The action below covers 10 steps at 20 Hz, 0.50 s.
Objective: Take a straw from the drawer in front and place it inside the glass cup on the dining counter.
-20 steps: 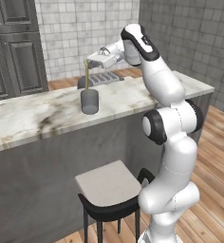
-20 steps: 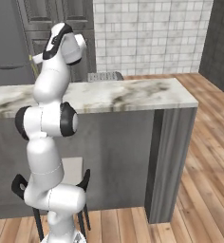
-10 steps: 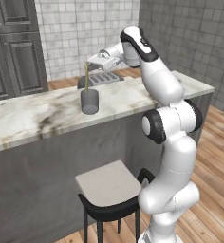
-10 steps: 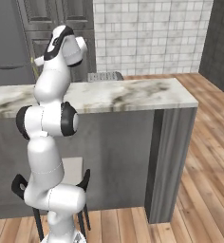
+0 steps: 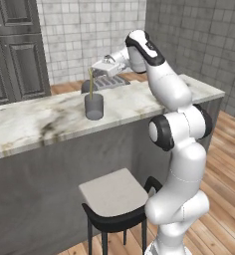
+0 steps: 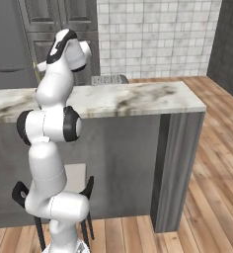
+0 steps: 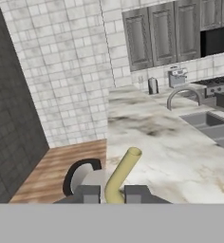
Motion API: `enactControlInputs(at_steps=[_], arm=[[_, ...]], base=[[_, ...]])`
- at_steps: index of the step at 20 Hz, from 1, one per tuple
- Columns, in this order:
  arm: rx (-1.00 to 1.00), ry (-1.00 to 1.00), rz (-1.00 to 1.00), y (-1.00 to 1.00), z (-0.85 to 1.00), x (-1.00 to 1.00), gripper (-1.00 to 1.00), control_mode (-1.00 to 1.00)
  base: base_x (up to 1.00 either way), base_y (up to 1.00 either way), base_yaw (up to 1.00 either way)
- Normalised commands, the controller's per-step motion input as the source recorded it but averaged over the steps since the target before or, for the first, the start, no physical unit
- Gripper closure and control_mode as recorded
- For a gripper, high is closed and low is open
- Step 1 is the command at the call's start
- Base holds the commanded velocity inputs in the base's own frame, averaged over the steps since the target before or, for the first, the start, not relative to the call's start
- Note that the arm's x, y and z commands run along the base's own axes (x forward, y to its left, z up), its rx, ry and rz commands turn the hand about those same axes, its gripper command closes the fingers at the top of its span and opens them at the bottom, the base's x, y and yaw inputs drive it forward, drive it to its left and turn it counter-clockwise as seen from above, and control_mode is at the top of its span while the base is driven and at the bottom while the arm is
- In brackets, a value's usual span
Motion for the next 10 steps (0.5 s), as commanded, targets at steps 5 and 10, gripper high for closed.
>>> enactControlInputs(at_steps=[5,10], arm=[[0.00,0.00,0.00,0.00,-0.13,0.08,1.00,-1.00],[0.00,0.00,0.00,0.00,-0.15,0.06,1.00,-1.00]], base=[[0.00,0.00,0.00],[0.00,0.00,0.00]])
